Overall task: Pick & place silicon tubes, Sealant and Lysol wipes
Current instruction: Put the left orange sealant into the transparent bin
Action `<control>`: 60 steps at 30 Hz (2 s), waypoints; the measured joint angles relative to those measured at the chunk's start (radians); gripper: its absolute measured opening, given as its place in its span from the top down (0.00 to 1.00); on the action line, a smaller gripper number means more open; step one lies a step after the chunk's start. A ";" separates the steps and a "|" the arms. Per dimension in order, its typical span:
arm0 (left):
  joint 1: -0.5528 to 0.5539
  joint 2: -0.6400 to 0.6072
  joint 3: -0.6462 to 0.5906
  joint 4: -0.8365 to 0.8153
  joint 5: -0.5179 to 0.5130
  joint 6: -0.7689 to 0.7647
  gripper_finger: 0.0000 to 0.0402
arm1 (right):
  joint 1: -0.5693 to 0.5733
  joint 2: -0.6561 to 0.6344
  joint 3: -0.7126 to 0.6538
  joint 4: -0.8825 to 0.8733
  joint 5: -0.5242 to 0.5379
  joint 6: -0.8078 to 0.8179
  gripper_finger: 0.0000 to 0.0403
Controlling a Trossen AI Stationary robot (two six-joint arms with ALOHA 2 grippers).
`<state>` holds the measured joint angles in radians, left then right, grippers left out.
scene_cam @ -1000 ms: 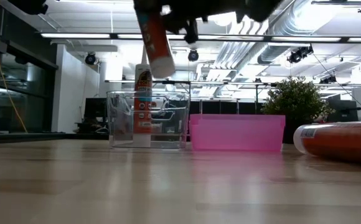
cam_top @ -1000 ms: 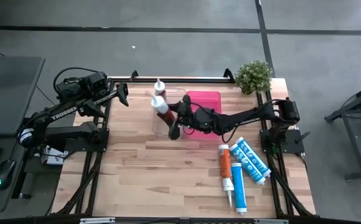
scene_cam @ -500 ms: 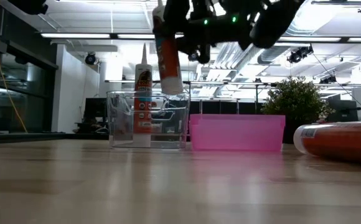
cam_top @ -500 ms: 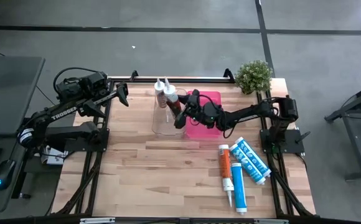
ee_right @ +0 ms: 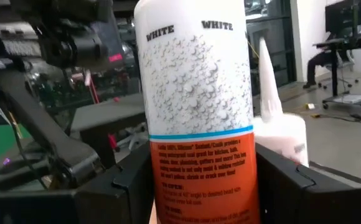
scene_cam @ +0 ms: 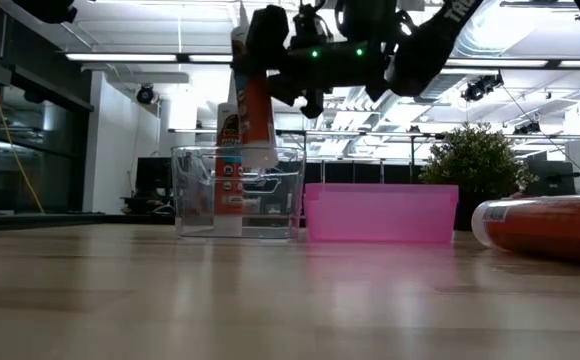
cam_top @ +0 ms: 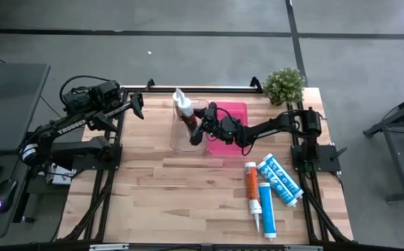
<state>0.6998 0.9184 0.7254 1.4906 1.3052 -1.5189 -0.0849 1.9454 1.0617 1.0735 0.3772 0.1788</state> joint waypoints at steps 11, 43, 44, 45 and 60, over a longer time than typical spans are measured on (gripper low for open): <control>0.000 0.035 0.000 -0.084 -0.012 0.030 0.02 | 0.000 0.007 -0.006 0.024 -0.015 0.000 0.50; 0.000 0.082 0.000 -0.376 -0.046 0.033 0.02 | 0.007 0.006 -0.004 0.030 -0.024 -0.006 0.50; 0.000 0.082 0.000 -0.391 -0.050 0.033 0.02 | 0.008 0.006 -0.004 0.031 -0.024 -0.012 0.50; 0.000 0.082 0.000 -0.415 -0.055 0.033 0.02 | 0.011 0.006 -0.003 0.030 -0.023 -0.021 0.50; 0.000 0.081 0.000 -0.507 -0.082 0.230 0.02 | 0.038 0.005 -0.003 0.023 0.013 -0.030 0.50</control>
<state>0.6998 0.9995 0.7254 0.9836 1.2236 -1.2888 -0.0467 1.9507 1.0592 1.0967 0.3904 0.1484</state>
